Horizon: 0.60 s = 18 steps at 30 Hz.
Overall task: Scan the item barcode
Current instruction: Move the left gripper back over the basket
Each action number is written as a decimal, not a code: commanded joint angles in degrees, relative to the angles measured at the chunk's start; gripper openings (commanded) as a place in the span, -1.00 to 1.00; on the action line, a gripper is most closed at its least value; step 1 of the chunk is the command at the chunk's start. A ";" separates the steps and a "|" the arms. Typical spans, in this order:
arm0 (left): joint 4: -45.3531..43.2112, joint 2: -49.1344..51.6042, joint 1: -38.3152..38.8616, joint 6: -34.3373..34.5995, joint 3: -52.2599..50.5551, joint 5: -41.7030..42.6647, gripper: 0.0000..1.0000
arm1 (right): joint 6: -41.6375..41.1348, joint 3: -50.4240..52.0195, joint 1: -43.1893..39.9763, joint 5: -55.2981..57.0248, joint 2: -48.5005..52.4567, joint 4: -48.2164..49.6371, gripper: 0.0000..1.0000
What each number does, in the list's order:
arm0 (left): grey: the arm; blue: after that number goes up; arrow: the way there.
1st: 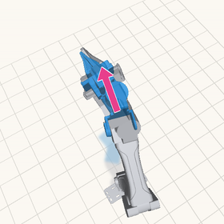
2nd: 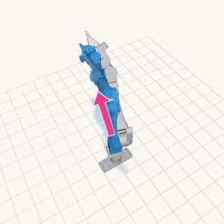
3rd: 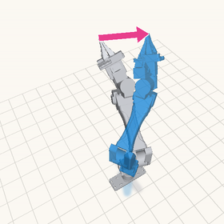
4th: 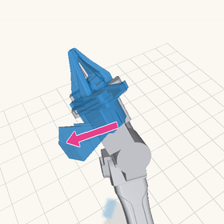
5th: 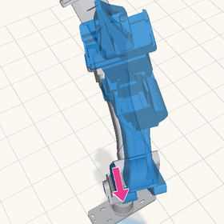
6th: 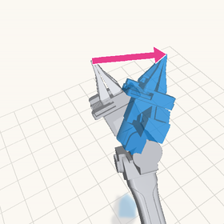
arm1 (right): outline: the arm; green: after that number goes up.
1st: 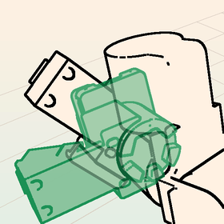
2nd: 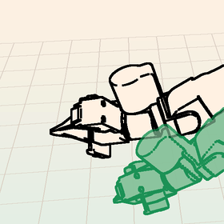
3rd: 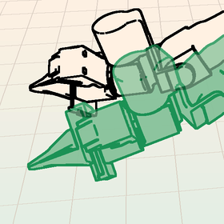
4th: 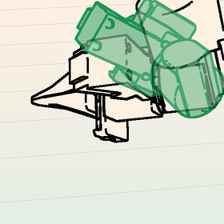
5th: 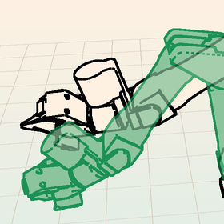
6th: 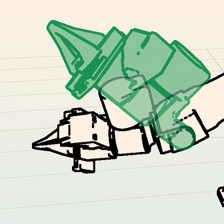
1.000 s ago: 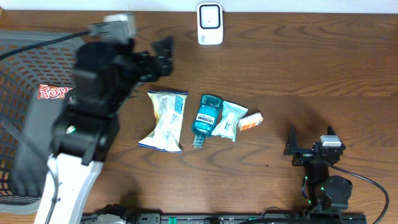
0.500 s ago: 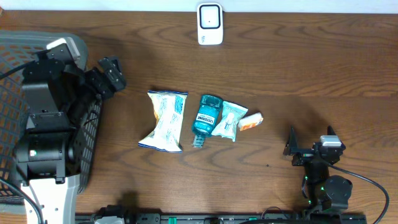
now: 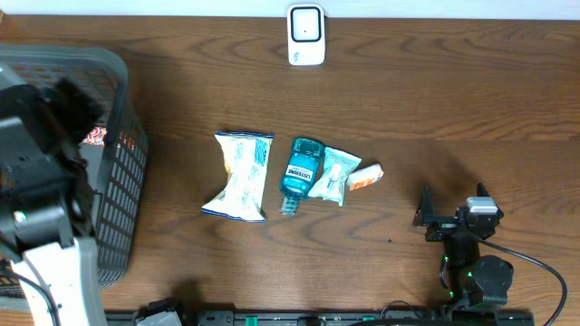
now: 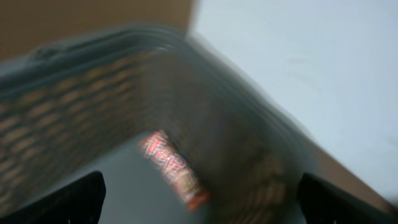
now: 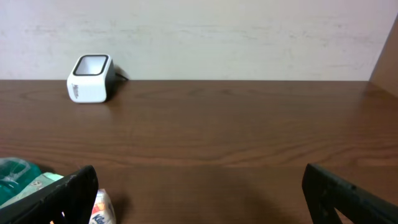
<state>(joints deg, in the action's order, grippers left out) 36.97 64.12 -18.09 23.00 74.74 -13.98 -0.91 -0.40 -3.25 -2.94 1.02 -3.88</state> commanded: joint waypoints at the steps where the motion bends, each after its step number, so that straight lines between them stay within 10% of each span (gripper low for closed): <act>1: 2.47 5.86 -4.90 11.45 0.39 -2.12 0.96 | -0.76 0.09 -0.04 0.22 -0.04 -0.24 0.99; 11: -0.48 26.69 -6.01 10.86 0.39 -1.73 0.96 | -0.76 0.09 -0.04 0.22 0.00 -0.24 0.98; 18: -12.24 39.08 -5.95 -12.72 0.39 -1.68 0.96 | -0.76 0.09 -0.04 0.22 0.00 -0.24 0.99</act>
<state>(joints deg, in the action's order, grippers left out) 27.51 99.50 -23.90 23.57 74.67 -15.18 -0.91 -0.40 -3.25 -2.94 1.04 -3.88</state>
